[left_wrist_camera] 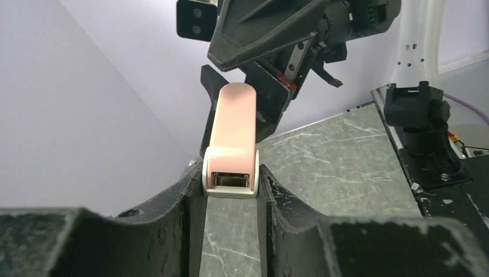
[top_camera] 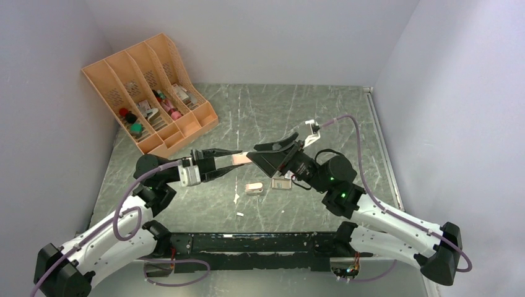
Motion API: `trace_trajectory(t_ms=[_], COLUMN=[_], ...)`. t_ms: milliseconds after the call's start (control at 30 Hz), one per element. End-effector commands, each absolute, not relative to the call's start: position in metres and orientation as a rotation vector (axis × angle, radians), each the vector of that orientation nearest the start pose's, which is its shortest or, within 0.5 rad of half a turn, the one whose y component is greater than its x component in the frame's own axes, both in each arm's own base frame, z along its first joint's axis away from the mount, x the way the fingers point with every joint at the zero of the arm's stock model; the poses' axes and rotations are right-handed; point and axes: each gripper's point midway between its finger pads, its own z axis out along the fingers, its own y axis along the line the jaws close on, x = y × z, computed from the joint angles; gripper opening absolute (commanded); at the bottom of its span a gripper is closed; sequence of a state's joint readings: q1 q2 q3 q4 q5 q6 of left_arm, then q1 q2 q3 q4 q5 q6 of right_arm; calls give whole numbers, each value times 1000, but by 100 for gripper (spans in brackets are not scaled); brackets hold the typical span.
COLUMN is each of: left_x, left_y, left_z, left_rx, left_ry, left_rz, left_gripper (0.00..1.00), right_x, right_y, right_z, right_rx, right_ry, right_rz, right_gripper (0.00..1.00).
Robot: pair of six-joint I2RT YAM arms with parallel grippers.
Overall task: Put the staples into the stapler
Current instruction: Pick up the stapler from the center of the board.
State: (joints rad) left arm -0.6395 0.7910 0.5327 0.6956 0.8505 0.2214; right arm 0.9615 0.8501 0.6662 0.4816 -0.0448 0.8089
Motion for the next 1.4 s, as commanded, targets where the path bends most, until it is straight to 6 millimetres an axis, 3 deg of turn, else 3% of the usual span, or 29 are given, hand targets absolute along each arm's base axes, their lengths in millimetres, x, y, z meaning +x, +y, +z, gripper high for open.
trace_trajectory(t_ms=[0,367,500,533,567,600,800,833,867,933,967,1100,1267,1367], left_x=[153,157,159,159,159,160,160,160,160,161,163,168,179,184], left_y=[-269,-271,-272,-272,-272,-272,-271,-271,-271,-271,-270,-268,-258,-255], left_z=[360,362,360,359,359,358,357,356,356,355,353,343,310,278], left_rx=[1119,1114,1117,1116,1116,1117,1111,1111,1111,1110,1105,1085,1010,939], left_ry=[582,567,574,576,577,581,587,590,593,607,624,721,918,1039], left_rz=[-783,-772,-771,-771,-771,-770,-768,-767,-768,-769,-770,-785,-801,-846], left_gripper=[7,7,7,7,7,7,7,7,7,7,7,7,7,7], right_x=[162,164,163,163,162,159,160,160,159,159,160,174,201,209], right_y=[305,310,313,314,315,317,320,320,320,317,315,301,266,251], right_z=[377,378,378,378,377,376,372,371,372,374,375,370,355,347], right_rx=[-114,-102,-109,-111,-124,-148,-180,-177,-182,-189,-194,-182,-157,-167], right_ry=[1406,1401,1404,1403,1406,1415,1450,1450,1443,1422,1415,1411,1468,1501], right_rz=[1604,1635,1648,1650,1652,1655,1624,1624,1625,1612,1594,1433,1098,964], right_gripper=[89,82,71,59,17,0,0,0,19,75,96,100,100,100])
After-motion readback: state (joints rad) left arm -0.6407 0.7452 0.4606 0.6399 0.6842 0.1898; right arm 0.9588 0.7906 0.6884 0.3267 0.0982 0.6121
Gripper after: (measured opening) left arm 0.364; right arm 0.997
